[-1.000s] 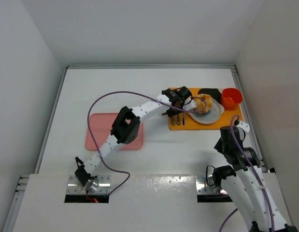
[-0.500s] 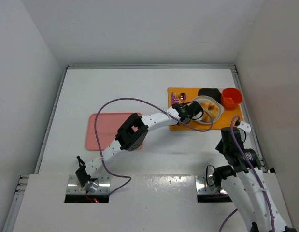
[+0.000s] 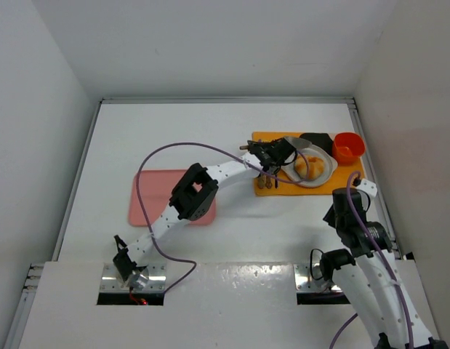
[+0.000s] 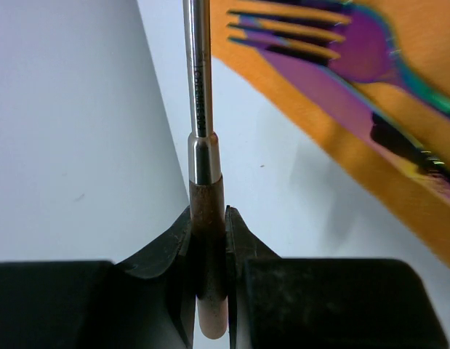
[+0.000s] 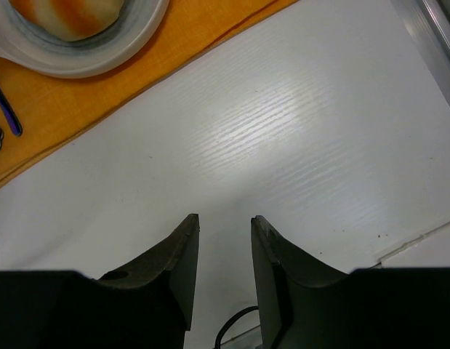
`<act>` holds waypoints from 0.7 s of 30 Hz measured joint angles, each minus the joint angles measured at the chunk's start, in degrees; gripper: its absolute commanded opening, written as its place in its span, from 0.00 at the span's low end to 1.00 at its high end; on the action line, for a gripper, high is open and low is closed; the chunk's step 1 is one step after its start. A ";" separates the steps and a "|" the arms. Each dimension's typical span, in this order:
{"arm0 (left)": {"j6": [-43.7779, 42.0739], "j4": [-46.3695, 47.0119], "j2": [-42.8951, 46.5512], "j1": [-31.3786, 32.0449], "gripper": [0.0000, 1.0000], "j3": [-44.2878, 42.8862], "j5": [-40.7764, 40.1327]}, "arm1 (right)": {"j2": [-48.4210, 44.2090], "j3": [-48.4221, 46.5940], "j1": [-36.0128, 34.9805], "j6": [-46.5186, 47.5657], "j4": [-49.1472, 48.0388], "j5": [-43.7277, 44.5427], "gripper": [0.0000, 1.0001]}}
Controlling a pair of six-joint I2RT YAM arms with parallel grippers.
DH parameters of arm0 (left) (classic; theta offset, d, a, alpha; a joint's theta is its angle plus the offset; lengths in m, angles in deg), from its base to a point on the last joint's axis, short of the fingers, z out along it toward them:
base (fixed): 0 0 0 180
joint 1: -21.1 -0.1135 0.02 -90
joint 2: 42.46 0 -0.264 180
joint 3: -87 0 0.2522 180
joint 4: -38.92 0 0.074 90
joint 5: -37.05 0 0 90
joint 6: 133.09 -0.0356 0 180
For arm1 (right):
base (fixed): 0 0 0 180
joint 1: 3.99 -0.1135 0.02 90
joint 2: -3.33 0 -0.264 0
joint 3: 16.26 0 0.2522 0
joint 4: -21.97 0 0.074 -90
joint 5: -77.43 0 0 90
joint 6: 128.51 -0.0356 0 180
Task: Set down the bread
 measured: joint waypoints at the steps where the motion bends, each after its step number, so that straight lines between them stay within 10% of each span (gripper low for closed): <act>1: -0.50 0.55 0.09 -0.39 0.00 0.20 -0.42 | 0.26 0.00 0.00 0.13 -0.48 -0.07 0.35; 12: 7.69 -8.83 11.28 -11.47 0.00 4.46 6.25 | 8.24 1.81 0.09 2.93 -11.32 -3.34 0.38; 21: 23.58 -21.66 31.95 -52.87 0.00 22.45 29.86 | 15.65 5.22 6.45 7.26 -17.35 -12.22 0.86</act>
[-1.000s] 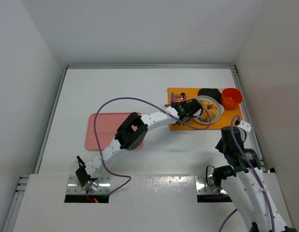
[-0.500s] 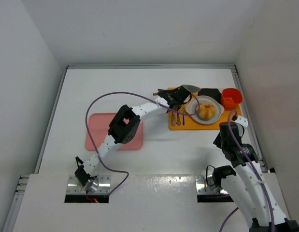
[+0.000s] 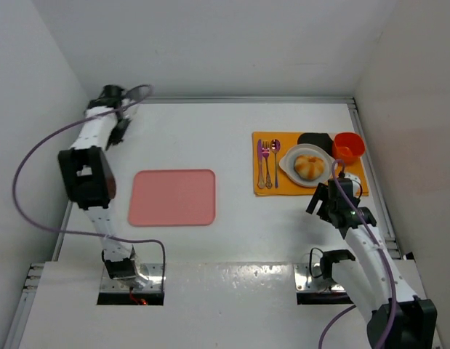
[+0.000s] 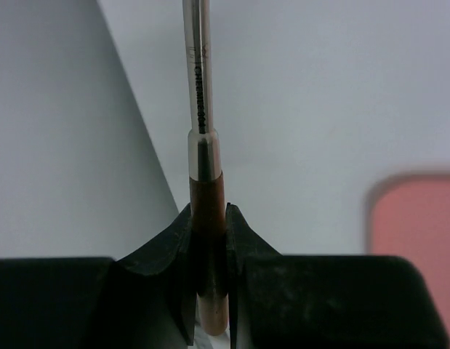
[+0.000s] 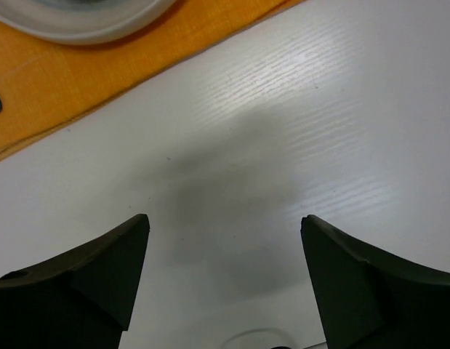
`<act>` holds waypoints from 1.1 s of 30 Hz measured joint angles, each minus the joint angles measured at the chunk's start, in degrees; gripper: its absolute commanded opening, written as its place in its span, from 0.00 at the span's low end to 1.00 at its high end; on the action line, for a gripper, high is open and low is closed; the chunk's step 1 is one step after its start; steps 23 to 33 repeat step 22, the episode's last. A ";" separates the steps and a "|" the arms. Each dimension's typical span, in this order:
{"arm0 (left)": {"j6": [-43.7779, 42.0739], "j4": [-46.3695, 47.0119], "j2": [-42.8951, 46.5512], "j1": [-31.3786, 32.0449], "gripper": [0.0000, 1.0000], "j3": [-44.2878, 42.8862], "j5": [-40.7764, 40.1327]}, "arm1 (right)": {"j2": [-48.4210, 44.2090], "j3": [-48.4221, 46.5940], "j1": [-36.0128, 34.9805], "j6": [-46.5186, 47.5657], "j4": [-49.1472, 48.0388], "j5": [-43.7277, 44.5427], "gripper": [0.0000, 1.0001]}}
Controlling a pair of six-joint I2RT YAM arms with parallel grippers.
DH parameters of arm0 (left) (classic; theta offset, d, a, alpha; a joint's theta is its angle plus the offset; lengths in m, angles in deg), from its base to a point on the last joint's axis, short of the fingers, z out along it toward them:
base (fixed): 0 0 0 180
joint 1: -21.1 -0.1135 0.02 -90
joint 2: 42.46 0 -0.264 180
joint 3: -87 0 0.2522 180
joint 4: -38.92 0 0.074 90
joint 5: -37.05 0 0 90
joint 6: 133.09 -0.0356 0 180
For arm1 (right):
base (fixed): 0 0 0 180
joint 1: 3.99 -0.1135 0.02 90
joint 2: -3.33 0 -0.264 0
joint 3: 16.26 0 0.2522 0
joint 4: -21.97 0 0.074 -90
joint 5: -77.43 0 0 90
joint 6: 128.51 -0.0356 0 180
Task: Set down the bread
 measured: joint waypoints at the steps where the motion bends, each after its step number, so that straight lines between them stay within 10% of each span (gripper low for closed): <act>1: 0.72 0.04 2.03 -5.25 0.00 4.66 1.14 | -0.09 0.46 0.66 0.35 0.20 -0.81 0.91; 11: 4.17 -3.76 6.95 -20.09 0.00 29.31 10.51 | -4.09 2.78 2.32 1.01 3.45 -3.30 1.00; 33: 4.68 -1.95 6.93 -20.68 0.04 31.65 13.60 | -8.15 2.75 2.34 -3.52 10.23 3.15 1.00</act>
